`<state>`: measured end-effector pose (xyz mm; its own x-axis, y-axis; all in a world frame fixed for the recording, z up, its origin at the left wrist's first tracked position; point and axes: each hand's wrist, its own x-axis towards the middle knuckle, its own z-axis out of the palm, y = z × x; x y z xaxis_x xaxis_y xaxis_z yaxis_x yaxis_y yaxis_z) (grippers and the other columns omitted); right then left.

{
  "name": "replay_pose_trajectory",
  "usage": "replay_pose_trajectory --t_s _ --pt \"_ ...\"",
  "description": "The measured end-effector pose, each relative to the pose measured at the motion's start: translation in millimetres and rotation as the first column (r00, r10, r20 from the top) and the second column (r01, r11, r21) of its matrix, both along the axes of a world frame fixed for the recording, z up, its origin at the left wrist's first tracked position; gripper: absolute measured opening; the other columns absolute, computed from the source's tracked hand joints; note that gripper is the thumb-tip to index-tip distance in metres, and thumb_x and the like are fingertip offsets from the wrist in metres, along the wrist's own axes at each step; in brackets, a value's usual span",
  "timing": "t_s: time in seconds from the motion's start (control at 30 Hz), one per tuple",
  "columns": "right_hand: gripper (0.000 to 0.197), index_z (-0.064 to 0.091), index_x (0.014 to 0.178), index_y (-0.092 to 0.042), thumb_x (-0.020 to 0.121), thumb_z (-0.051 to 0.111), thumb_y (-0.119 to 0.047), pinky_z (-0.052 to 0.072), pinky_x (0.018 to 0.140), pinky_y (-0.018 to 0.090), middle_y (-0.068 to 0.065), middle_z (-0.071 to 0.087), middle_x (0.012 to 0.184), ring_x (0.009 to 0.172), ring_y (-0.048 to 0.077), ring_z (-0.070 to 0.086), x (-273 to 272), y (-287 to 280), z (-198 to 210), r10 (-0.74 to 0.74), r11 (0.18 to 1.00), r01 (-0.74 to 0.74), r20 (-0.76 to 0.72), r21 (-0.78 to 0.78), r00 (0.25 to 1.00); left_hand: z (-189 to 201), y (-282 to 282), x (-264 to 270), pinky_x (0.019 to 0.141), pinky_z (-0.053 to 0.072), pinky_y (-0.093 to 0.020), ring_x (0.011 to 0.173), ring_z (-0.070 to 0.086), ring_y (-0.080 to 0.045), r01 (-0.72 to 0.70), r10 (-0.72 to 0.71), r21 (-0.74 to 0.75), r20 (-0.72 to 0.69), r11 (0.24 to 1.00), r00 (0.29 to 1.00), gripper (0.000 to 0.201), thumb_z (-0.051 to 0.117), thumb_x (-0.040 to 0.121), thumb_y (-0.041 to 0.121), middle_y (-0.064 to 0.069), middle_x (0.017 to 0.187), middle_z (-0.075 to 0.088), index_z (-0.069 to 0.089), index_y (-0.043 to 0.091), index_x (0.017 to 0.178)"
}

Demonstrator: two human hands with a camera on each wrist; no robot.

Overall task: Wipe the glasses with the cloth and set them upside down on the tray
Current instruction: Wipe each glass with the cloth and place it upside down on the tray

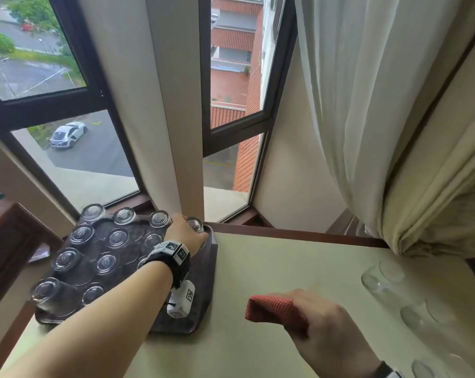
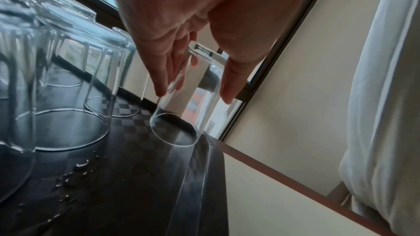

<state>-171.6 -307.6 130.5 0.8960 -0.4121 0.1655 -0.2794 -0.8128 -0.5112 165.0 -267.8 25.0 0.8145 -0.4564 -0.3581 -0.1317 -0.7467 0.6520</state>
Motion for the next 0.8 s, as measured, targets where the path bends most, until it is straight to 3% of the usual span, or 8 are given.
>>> replay_pose_trajectory --t_s 0.1,0.17,0.23,0.47,0.57,0.67,0.73,0.8 --pt "0.061 0.059 0.125 -0.045 0.074 0.071 -0.014 0.051 0.081 0.010 -0.026 0.067 0.108 0.094 -0.004 0.065 -12 -13 -7 -0.024 1.000 0.025 -0.017 0.014 1.000 -5 -8 2 0.100 0.055 -0.042 0.115 0.066 -0.038 -0.011 0.011 0.039 0.003 0.999 1.000 0.075 0.084 0.081 0.028 -0.016 0.126 0.066 0.041 0.004 0.138" --pt "0.057 0.060 0.124 -0.043 0.074 0.071 -0.017 0.054 0.075 0.018 -0.024 0.068 0.103 0.090 0.000 0.068 -19 -21 -12 -0.067 0.998 0.067 -0.023 0.009 0.998 -8 -13 3 0.100 0.055 -0.044 0.115 0.066 -0.039 -0.025 0.025 0.051 0.010 0.998 1.000 0.074 0.084 0.081 0.027 -0.018 0.126 0.066 0.041 0.003 0.136" --pt "0.054 0.063 0.121 -0.042 0.075 0.073 -0.018 0.053 0.075 0.018 -0.025 0.068 0.102 0.088 -0.001 0.068 -26 -27 -15 -0.114 0.993 0.115 -0.025 0.031 0.993 -13 -16 5 0.101 0.055 -0.044 0.116 0.066 -0.039 -0.038 0.038 0.054 0.009 0.998 0.999 0.075 0.086 0.082 0.028 -0.019 0.127 0.066 0.041 0.003 0.137" --pt "0.071 0.057 0.121 -0.054 0.072 0.083 -0.011 0.039 0.080 -0.004 -0.050 0.054 0.102 0.091 -0.029 0.051 -44 -34 -15 -0.152 0.984 0.160 -0.100 0.079 0.983 -25 -25 11 0.100 0.054 -0.047 0.118 0.065 -0.042 -0.083 0.081 0.064 0.030 0.994 0.996 0.081 0.087 0.085 0.035 -0.022 0.131 0.064 0.037 0.003 0.141" --pt "0.068 0.056 0.121 -0.062 0.077 0.077 -0.015 0.048 0.081 0.005 -0.044 0.061 0.106 0.093 -0.024 0.057 -50 -37 -13 -0.169 0.980 0.174 -0.066 0.095 0.983 -26 -26 7 0.101 0.053 -0.048 0.119 0.064 -0.043 -0.114 0.112 0.059 0.025 0.992 0.993 0.078 0.087 0.086 0.031 -0.023 0.132 0.062 0.036 0.006 0.139" --pt "0.071 0.056 0.117 -0.066 0.077 0.079 -0.012 0.044 0.077 0.001 -0.046 0.059 0.101 0.089 -0.025 0.056 -61 -40 -12 -0.187 0.974 0.192 -0.051 0.121 0.981 -18 -28 -1 0.107 0.052 -0.051 0.124 0.061 -0.044 -0.173 0.173 0.036 0.013 0.984 0.985 0.089 0.091 0.079 0.037 -0.021 0.139 0.058 0.036 0.010 0.142" --pt "0.063 0.059 0.116 -0.065 0.081 0.078 -0.016 0.047 0.078 0.005 -0.040 0.063 0.100 0.089 -0.019 0.061 -71 -41 -11 -0.230 0.964 0.231 -0.021 0.133 0.973 -8 -26 -19 0.114 0.045 -0.054 0.134 0.053 -0.046 -0.209 0.204 0.039 0.094 0.977 0.974 0.094 0.088 0.079 0.046 -0.022 0.146 0.052 0.036 0.009 0.148" --pt "0.041 0.066 0.115 -0.059 0.085 0.072 -0.031 0.053 0.077 0.014 -0.035 0.068 0.099 0.089 -0.008 0.067 -85 -42 -13 -0.293 0.947 0.288 0.011 0.139 0.956 6 -19 -58 0.121 0.033 -0.053 0.141 0.041 -0.044 -0.186 0.199 -0.075 0.247 0.980 0.948 0.085 0.082 0.086 0.046 -0.022 0.148 0.047 0.040 0.007 0.149"
